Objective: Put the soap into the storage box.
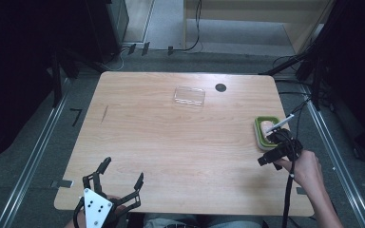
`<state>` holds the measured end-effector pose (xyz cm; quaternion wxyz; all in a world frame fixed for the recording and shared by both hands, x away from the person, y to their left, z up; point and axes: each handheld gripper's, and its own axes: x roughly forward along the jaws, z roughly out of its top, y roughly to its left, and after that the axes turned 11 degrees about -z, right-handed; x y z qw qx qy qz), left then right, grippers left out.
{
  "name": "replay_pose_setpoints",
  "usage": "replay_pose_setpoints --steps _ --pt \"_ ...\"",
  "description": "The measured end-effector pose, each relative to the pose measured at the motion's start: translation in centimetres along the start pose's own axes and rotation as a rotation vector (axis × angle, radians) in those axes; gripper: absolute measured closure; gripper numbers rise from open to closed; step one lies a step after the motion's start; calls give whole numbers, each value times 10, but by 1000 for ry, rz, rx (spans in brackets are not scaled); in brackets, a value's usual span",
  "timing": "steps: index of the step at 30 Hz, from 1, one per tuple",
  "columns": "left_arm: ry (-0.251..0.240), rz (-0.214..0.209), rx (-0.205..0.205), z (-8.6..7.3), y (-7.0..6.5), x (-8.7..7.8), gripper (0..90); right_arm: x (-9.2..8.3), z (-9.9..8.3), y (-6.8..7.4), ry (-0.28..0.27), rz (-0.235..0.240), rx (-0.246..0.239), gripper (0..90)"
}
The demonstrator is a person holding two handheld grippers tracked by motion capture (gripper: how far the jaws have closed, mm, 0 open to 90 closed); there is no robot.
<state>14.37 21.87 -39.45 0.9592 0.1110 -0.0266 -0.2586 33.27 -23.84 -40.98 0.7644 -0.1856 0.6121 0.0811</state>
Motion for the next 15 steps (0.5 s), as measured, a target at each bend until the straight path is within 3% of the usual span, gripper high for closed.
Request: replay_pose_setpoints --steps 7,15 --pt "0 -1 0 0 0 0 99 9 -22 12 13 25 -40 91" --pt "0 -3 1 0 0 1 99 27 -36 27 66 15 -130 99"
